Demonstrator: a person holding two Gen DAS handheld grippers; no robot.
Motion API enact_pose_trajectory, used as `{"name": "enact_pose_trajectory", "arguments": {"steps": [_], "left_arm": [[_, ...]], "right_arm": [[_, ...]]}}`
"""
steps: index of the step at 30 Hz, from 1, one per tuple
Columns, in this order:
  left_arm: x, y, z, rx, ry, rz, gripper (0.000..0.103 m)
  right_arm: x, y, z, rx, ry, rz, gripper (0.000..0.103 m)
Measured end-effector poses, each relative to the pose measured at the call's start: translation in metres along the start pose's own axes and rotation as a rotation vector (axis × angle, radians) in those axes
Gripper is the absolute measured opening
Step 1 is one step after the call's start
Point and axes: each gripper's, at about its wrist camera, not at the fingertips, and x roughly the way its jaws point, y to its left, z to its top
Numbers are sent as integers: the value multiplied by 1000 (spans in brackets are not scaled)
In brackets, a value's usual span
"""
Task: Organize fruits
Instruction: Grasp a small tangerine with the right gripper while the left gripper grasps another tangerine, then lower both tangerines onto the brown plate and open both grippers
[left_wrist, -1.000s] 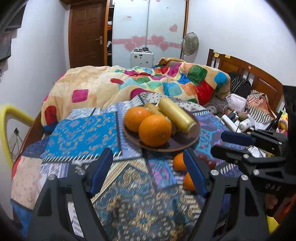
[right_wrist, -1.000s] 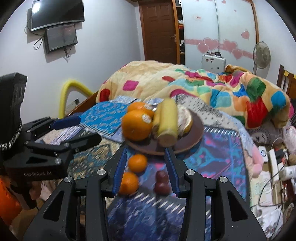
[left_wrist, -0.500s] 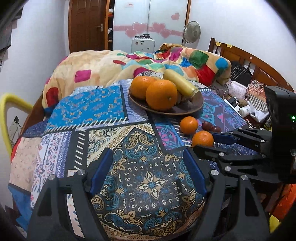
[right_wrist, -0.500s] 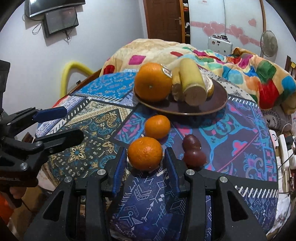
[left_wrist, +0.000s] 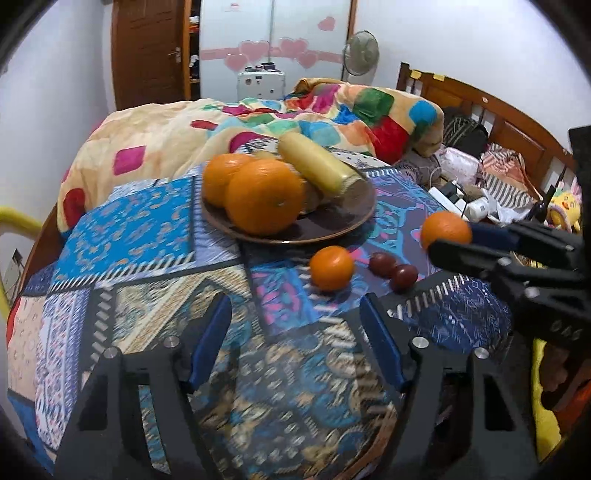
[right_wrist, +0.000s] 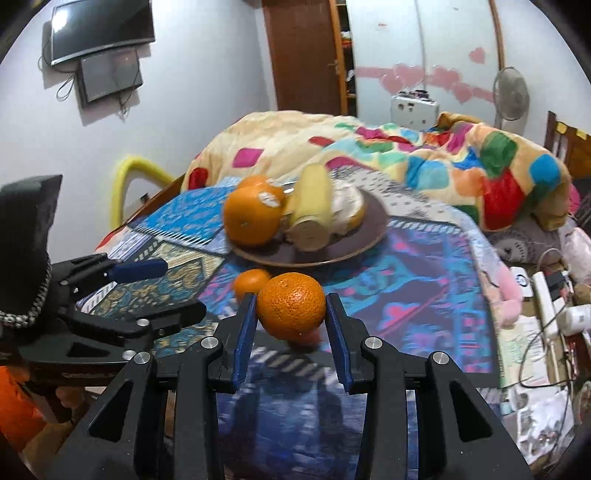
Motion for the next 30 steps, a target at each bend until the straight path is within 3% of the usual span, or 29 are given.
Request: {"name": "enact_pose_trajectory", "arguments": {"steps": [9, 14, 25, 30], "left_arm": [[37, -19, 17, 9, 36, 21, 54], [47, -19, 19, -11, 59, -5, 35], [29, -14, 42, -16, -31, 1, 33], [39, -12, 52, -11, -26, -9, 33]], "right_arm": [[1, -36, -6, 33, 11, -44, 34], [8, -48, -7, 56, 15, -29, 34], [27, -50, 16, 46, -6, 2, 34], [40, -52, 38, 38, -16, -10, 34]]}}
